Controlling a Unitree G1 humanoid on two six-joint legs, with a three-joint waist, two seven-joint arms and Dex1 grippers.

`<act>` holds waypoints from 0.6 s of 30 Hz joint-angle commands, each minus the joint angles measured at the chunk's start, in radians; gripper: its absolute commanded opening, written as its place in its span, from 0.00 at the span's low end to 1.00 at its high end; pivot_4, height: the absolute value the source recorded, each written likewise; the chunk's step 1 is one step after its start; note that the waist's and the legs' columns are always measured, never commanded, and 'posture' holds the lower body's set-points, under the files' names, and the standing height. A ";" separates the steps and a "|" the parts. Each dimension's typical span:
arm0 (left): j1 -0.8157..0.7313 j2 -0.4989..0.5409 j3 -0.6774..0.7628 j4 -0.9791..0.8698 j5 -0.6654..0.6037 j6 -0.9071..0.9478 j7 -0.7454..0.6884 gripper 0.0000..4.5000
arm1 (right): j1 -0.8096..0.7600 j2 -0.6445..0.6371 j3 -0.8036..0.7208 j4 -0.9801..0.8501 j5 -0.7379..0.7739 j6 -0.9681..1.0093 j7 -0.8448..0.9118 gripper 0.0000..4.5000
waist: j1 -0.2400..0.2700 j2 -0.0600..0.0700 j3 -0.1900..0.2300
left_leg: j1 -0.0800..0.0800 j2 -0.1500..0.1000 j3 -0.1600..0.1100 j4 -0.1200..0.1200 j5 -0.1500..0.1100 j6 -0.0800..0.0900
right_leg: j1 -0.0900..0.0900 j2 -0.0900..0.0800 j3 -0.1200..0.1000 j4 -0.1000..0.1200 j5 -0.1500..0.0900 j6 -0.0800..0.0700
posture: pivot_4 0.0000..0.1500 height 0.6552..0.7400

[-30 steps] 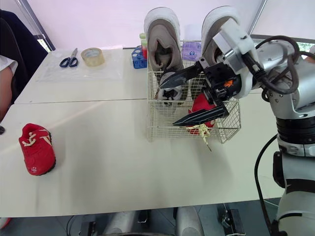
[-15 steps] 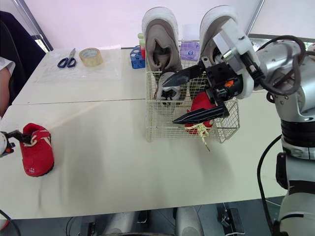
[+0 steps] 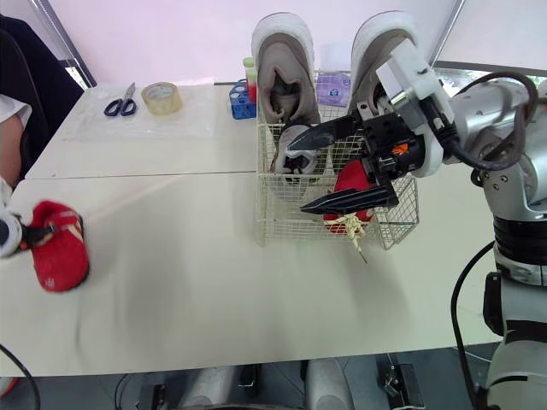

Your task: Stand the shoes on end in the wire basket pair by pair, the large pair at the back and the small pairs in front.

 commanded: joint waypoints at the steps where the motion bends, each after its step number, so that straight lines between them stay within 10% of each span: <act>1: -0.133 -0.007 0.063 -0.210 -0.006 -0.007 -0.035 0.02 | -0.008 -0.023 -0.063 0.009 0.015 0.014 -0.025 1.00 | 0.001 -0.001 0.000 | -0.001 0.000 0.000 0.000 0.000 0.000 | 0.000 0.000 0.000 -0.001 0.001 0.000 | 1.00 1.00; 7: -0.105 -0.235 0.148 -0.725 -0.200 -0.189 -0.058 0.02 | 0.043 -0.038 -0.081 -0.004 0.017 0.051 -0.075 1.00 | 0.012 -0.001 0.000 | -0.001 -0.001 0.001 -0.001 0.000 0.000 | 0.001 -0.001 0.000 -0.003 0.001 0.000 | 1.00 1.00; 18: -0.158 -0.421 -0.141 -0.931 -0.306 -0.556 -0.162 0.02 | 0.123 -0.122 -0.229 -0.023 0.095 0.223 -0.190 1.00 | 0.018 0.000 0.000 | 0.003 0.001 0.000 0.007 0.001 -0.002 | 0.008 0.003 0.000 -0.002 0.000 -0.005 | 1.00 1.00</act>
